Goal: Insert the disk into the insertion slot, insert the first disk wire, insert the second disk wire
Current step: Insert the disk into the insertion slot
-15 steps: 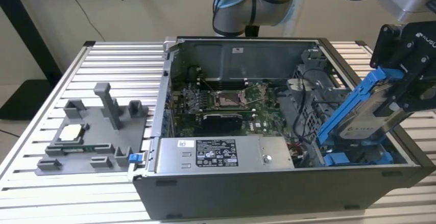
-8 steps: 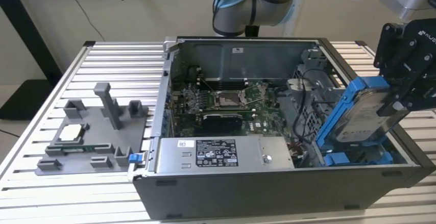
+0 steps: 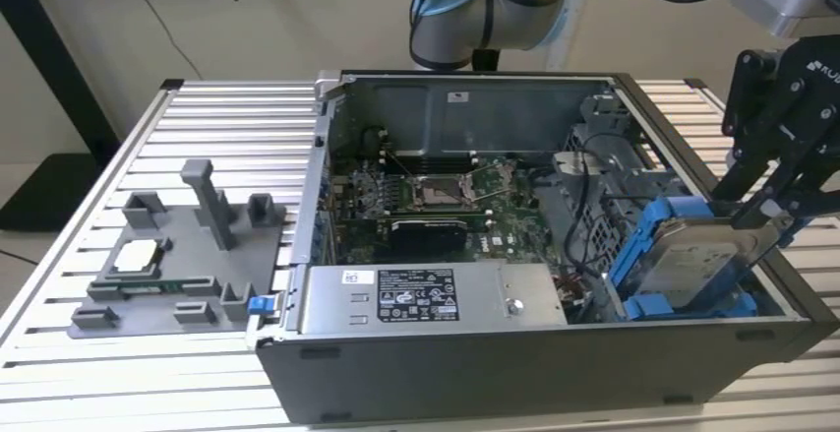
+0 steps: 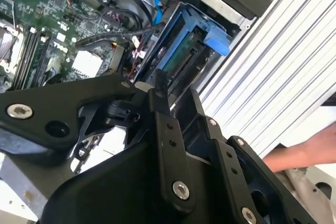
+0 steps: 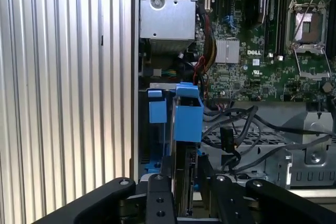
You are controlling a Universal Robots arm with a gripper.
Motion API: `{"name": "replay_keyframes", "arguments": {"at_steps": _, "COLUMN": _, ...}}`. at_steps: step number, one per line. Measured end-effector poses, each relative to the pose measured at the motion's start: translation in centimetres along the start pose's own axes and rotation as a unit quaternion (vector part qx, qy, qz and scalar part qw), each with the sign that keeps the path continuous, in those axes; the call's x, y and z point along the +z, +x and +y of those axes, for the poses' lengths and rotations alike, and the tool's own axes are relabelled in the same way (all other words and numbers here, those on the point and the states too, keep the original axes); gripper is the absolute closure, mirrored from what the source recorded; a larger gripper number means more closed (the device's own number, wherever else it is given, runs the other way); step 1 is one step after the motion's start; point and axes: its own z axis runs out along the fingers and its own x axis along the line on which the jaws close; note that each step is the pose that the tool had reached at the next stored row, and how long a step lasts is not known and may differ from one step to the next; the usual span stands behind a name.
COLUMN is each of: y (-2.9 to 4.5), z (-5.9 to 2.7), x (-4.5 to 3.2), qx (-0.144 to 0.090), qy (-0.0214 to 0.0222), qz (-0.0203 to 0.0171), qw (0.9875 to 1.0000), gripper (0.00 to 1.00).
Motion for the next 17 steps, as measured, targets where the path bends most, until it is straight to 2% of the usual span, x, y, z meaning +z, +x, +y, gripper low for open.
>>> {"name": "replay_keyframes", "arguments": {"at_steps": 8, "y": 0.02, "z": 0.00, "x": 0.20, "qx": 0.000, "qy": 0.0000, "qz": 0.0000, "qw": 1.0000, "gripper": 0.00}}
{"name": "replay_keyframes", "arguments": {"at_steps": 17, "y": -0.12, "z": 0.03, "x": 0.13, "qx": 0.000, "qy": -0.0025, "qz": 0.0001, "qw": 1.0000, "gripper": 0.00}}
